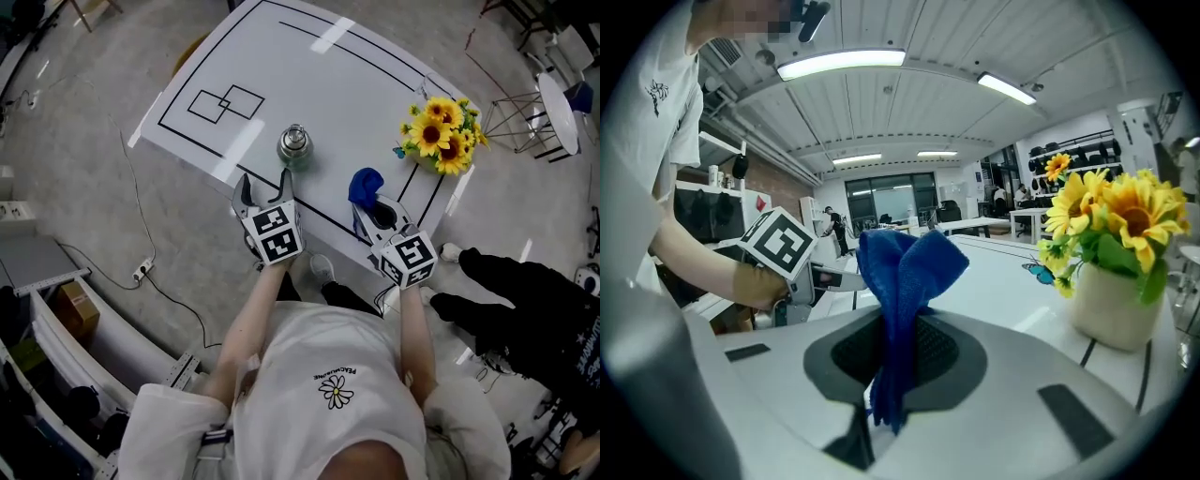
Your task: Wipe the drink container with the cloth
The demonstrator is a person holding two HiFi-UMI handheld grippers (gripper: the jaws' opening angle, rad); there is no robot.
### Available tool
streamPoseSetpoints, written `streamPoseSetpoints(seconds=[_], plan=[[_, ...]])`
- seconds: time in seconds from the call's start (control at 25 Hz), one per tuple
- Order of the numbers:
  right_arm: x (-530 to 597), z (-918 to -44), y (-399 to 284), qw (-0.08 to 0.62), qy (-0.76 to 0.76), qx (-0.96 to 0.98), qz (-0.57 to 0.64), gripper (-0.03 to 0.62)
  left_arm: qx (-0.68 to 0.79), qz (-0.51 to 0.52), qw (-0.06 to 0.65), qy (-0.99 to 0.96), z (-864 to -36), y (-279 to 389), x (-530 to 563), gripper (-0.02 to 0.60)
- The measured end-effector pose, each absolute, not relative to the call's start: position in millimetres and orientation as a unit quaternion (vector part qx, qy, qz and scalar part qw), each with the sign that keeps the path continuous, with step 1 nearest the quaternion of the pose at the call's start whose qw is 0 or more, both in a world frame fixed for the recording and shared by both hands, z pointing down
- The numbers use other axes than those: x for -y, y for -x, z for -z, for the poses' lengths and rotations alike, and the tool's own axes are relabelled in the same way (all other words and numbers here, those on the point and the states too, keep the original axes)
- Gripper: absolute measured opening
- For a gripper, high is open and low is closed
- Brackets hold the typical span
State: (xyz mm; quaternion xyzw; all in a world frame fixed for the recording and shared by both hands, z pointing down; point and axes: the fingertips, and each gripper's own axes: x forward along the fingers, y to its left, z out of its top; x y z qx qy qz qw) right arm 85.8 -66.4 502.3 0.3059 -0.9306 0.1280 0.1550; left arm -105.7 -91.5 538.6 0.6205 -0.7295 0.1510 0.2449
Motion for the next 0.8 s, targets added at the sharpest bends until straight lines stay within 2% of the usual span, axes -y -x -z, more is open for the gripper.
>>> streamPoseSetpoints(seconds=[0.12, 0.4, 0.8], plan=[[67, -503, -79, 0.153, -0.301, 0.932, -0.132, 0.041, 0.716, -0.153, 0.230, -0.641, -528, 107, 93, 0.339], [74, -500, -73, 0.146, -0.304, 0.932, -0.132, 0.041, 0.678, -0.161, 0.221, -0.683, -524, 64, 108, 0.339], [75, -503, -80, 0.149, -0.315, 0.927, -0.140, 0.041, 0.656, -0.192, 0.195, -0.704, -527, 75, 104, 0.348]])
